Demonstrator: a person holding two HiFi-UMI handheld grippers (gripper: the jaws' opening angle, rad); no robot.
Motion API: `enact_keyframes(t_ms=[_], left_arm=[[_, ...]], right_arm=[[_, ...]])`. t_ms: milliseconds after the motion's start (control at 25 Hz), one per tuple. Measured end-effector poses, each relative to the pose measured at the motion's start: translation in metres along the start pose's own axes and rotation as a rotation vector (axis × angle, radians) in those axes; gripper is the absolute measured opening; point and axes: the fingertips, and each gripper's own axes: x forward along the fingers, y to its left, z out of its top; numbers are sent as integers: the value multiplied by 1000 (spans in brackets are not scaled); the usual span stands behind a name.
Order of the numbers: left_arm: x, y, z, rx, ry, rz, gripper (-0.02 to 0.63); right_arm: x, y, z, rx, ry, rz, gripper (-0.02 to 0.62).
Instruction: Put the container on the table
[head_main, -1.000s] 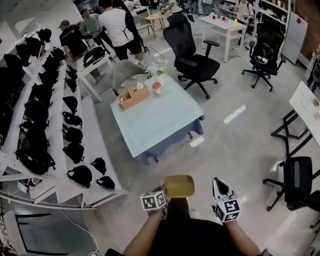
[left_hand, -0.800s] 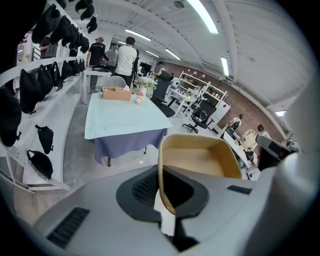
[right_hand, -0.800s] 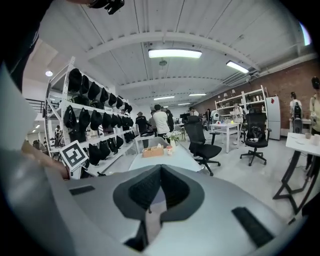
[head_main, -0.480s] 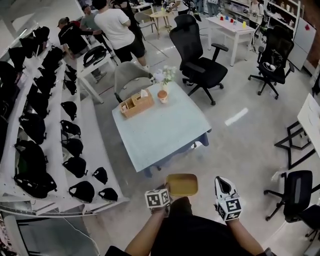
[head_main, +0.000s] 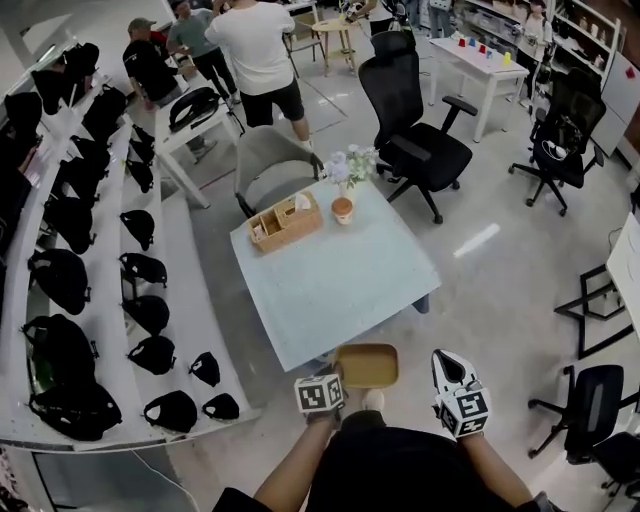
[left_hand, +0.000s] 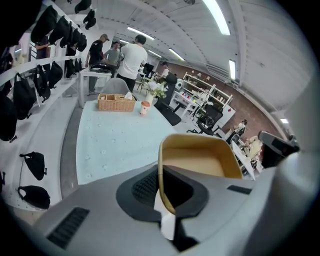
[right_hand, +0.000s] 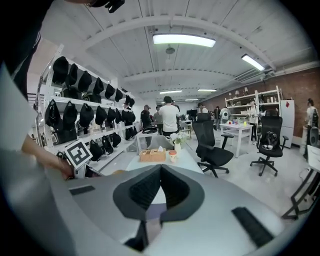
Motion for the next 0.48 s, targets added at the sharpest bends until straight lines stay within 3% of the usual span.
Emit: enact_keyframes(t_ms=[280,480], left_arm=[[21,29,33,-66,-17,-41,12],[28,41,35,-91,-20,-37,12]], right_arm=[[49,3,19,-30,23,-23,-2],[67,25,29,-60,30,28,-2]])
